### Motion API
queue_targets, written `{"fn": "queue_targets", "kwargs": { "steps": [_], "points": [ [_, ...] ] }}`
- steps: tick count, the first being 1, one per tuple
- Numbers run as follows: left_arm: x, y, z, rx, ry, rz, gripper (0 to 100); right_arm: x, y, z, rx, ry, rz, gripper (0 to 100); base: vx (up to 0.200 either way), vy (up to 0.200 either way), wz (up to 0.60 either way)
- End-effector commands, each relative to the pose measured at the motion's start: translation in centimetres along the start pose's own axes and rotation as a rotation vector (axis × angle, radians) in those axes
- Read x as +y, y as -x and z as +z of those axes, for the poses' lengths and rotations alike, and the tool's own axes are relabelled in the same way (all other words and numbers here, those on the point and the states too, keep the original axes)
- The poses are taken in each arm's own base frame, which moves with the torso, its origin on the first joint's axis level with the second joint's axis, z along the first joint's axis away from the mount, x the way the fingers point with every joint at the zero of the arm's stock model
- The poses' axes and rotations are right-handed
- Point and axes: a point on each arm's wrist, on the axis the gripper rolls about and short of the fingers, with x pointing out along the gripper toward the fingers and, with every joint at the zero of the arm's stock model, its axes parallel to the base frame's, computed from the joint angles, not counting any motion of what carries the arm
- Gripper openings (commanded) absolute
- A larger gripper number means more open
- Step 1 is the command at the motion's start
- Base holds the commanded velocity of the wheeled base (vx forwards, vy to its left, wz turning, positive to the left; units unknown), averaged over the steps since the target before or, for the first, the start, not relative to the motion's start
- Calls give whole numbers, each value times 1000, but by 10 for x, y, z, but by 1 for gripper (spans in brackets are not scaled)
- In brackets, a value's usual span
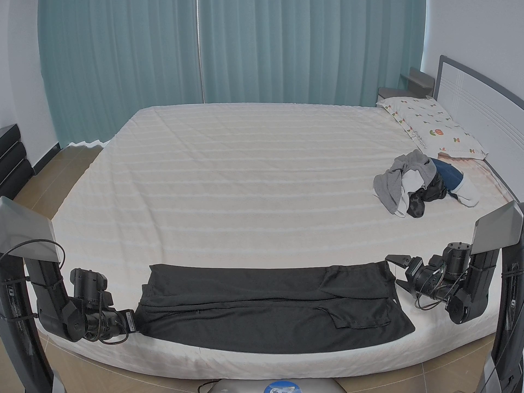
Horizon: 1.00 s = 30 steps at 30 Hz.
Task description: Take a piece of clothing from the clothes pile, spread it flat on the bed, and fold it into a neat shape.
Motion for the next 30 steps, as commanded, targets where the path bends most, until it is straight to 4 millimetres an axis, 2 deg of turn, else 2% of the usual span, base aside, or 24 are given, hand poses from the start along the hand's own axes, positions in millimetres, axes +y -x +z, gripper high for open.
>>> {"fn": "queue_targets", "kwargs": {
  "steps": [1, 2, 3, 11, 18, 23, 24, 25, 27, 30],
  "points": [
    [0, -2, 1, -4, 1, 7, 0, 0, 0, 0, -3, 3, 5, 100, 0, 0, 0],
    [0, -2, 0, -2, 1, 7, 0, 0, -1, 0, -2, 5, 5, 100, 0, 0, 0],
    [0, -2, 0, -4, 1, 7, 100, 0, 0, 0, -3, 4, 5, 100, 0, 0, 0],
    [1, 11, 17, -75, 41, -113, 100, 0, -1, 0, -4, 5, 6, 100, 0, 0, 0],
    [-14, 11, 58, -191, 348, -242, 100, 0, -2, -1, 2, 12, 6, 100, 0, 0, 0],
    [-19, 4, 73, -224, 385, -272, 100, 0, -2, -2, 3, 14, 5, 100, 0, 0, 0],
    [-25, -7, 72, -201, 387, -280, 100, 0, -2, -2, 3, 16, 5, 100, 0, 0, 0],
    [-25, -7, 72, -201, 387, -280, 100, 0, -2, -2, 3, 16, 5, 100, 0, 0, 0],
    [-38, -28, 72, -188, 364, -274, 100, -1, -2, -2, 5, 25, 1, 100, 0, 0, 0],
    [-43, -41, 71, -201, 353, -233, 100, -2, -3, -2, 5, 31, 1, 100, 0, 0, 0]
  ]
}}
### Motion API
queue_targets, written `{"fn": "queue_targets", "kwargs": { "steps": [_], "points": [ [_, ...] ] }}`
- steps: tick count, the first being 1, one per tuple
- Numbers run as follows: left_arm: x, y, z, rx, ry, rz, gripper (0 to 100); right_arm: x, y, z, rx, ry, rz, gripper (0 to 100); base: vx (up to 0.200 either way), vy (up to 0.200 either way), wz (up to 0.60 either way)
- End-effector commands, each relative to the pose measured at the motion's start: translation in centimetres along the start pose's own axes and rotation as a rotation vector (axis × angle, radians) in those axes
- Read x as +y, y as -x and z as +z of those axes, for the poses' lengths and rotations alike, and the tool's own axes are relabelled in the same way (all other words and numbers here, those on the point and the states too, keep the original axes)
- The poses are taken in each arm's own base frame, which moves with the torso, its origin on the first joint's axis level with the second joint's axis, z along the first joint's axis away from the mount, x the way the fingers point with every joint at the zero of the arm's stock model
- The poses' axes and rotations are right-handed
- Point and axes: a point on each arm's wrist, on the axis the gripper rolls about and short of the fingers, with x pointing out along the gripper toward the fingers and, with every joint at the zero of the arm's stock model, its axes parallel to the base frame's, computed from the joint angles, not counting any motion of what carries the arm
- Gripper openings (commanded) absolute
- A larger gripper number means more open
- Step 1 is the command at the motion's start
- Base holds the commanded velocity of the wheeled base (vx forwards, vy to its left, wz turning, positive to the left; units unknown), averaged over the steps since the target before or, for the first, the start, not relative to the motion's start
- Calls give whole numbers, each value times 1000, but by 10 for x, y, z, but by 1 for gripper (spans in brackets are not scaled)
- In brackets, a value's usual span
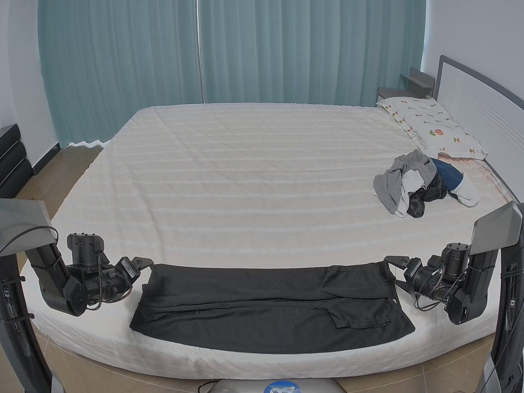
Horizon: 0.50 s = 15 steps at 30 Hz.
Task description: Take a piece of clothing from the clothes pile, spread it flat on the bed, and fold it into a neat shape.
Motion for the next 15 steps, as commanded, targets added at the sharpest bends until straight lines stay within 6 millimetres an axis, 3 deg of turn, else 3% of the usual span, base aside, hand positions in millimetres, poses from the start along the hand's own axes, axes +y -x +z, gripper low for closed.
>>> {"fn": "queue_targets", "kwargs": {
  "steps": [1, 15],
  "points": [
    [-3, -34, -16, 13, -29, 40, 100, -1, -1, 0, -1, 10, 2, 100, 0, 0, 0],
    [-6, -41, -23, -27, -52, -1, 100, -2, -1, -2, 2, 10, -1, 100, 0, 0, 0]
  ]
}}
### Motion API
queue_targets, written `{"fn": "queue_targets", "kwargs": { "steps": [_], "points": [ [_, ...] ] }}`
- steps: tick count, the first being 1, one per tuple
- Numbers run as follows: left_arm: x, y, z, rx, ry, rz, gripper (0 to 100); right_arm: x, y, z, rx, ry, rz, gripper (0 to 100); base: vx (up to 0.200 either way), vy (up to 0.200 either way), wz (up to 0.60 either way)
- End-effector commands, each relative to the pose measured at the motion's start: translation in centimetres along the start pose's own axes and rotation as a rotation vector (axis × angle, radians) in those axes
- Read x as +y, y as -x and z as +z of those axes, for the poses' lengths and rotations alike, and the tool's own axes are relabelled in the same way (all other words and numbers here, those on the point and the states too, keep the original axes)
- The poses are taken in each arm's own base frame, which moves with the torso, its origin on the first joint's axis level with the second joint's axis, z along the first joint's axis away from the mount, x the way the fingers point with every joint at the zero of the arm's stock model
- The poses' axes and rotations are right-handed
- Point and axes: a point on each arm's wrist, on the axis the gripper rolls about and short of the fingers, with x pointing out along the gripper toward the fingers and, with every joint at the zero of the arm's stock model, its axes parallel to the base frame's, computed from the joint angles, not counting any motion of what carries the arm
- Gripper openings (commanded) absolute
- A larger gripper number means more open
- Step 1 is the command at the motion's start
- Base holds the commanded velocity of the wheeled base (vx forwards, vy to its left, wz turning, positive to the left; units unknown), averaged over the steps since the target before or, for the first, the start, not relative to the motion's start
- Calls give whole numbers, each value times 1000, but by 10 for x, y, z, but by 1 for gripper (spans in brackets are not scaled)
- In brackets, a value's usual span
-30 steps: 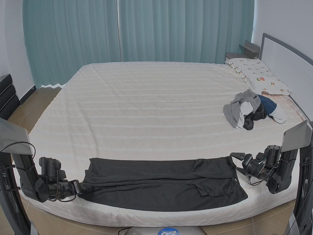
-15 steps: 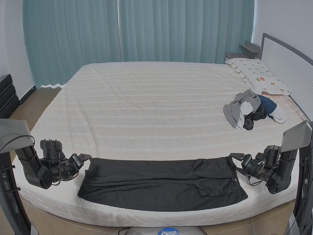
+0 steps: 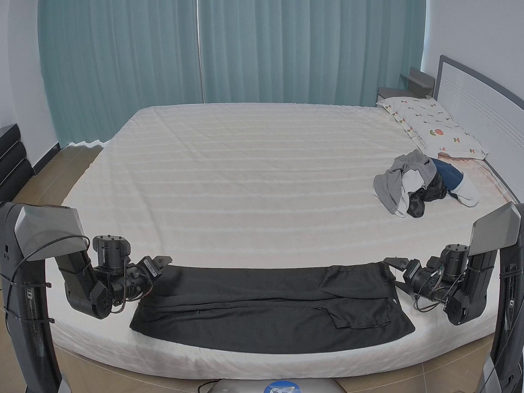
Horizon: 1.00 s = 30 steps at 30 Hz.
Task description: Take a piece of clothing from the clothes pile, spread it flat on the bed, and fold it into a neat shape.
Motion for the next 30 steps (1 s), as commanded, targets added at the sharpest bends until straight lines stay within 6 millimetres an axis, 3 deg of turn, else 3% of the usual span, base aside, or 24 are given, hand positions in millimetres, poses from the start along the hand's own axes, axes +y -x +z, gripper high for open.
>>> {"fn": "queue_targets", "kwargs": {
  "steps": [1, 30],
  "points": [
    [4, -2, -5, 18, 2, 14, 0, 0, 0, 0, -3, 2, 5, 100, 0, 0, 0],
    [18, -8, 10, -68, 37, 78, 0, 0, 0, 0, -3, 3, 5, 100, 0, 0, 0]
  ]
}}
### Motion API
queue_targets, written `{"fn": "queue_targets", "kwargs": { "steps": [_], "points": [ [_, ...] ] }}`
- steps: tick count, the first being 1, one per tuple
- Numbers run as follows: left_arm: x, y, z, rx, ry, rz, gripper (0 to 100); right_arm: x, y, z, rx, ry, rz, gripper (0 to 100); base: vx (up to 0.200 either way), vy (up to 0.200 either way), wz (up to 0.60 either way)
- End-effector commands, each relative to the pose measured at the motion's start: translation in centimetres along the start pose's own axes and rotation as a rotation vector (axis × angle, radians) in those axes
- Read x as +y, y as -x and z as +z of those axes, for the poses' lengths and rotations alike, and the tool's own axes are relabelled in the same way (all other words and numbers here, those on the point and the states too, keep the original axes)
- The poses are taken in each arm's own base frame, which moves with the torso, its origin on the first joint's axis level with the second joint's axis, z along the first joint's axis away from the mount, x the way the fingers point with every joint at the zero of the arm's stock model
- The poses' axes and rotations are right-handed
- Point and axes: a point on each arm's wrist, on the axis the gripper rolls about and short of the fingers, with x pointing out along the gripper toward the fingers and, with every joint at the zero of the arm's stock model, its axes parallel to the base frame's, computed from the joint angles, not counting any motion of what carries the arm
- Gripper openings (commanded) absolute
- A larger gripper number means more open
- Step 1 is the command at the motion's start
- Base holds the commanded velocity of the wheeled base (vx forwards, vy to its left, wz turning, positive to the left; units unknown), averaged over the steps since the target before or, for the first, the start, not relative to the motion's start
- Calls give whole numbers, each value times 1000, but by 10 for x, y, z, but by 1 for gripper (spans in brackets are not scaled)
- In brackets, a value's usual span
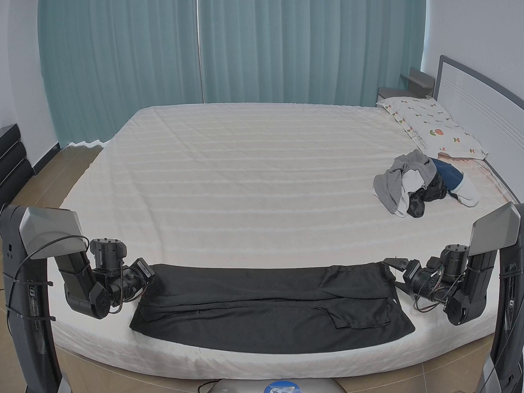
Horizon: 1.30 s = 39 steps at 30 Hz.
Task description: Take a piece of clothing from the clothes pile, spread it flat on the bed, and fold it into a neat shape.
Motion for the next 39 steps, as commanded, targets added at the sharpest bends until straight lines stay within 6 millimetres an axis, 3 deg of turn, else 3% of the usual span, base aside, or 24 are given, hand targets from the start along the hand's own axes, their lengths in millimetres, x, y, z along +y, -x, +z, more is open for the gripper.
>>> {"fn": "queue_targets", "kwargs": {
  "steps": [1, 9, 10, 27, 33, 34, 39],
  "points": [
    [2, -1, 4, -11, 8, 0, 0, 1, 0, 0, -4, 3, 6, 100, 0, 0, 0],
    [-5, 5, 7, -8, 69, -35, 0, 1, 0, 1, -5, 4, 7, 100, 0, 0, 0],
    [-7, 6, 8, -9, 71, -38, 100, 1, 0, 1, -5, 4, 7, 100, 0, 0, 0],
    [-24, -3, -20, 7, -6, -103, 100, -1, -1, -1, -1, 18, 2, 100, 0, 0, 0],
    [-16, -9, -28, -21, -66, -62, 100, -1, -1, -1, -1, 19, 2, 100, 0, 0, 0],
    [-14, -11, -30, -19, -77, -51, 0, -1, -1, -1, -1, 19, 2, 100, 0, 0, 0],
    [-9, -16, -31, -43, -99, -10, 0, -1, -1, -1, -1, 19, 2, 100, 0, 0, 0]
  ]
}}
